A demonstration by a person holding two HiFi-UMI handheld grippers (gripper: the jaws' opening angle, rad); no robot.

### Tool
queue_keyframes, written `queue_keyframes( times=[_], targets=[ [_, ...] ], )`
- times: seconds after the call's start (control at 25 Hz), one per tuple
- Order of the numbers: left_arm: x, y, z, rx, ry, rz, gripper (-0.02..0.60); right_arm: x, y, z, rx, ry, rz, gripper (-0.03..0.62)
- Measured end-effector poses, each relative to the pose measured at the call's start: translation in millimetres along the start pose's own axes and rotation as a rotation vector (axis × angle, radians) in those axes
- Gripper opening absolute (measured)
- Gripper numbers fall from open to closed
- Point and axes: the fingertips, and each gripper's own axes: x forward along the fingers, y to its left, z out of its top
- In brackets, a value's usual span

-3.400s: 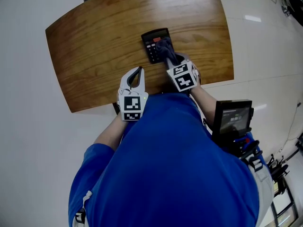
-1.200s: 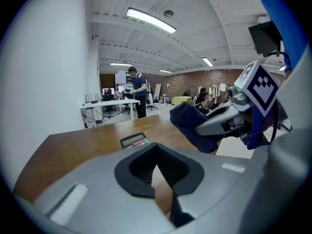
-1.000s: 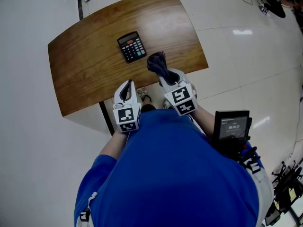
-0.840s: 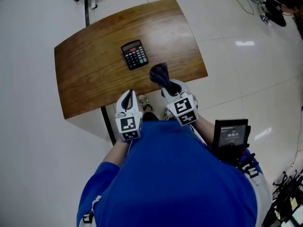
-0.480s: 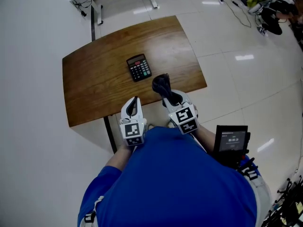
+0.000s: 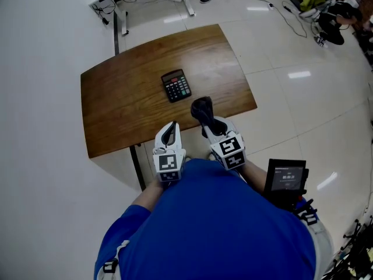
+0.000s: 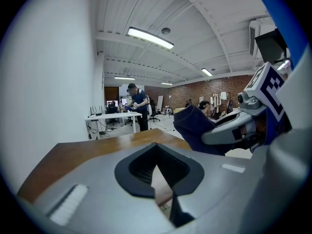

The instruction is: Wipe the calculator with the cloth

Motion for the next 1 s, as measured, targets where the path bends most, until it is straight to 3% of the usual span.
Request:
queue_keyframes(
  times=[1.0],
  targets=[
    [13.2,-9.4,1.9,0.014,-0.003,-0.038,0.006,0.4,-8.5,-12.0,0.012,0.029,-0.011,0.071]
  ],
)
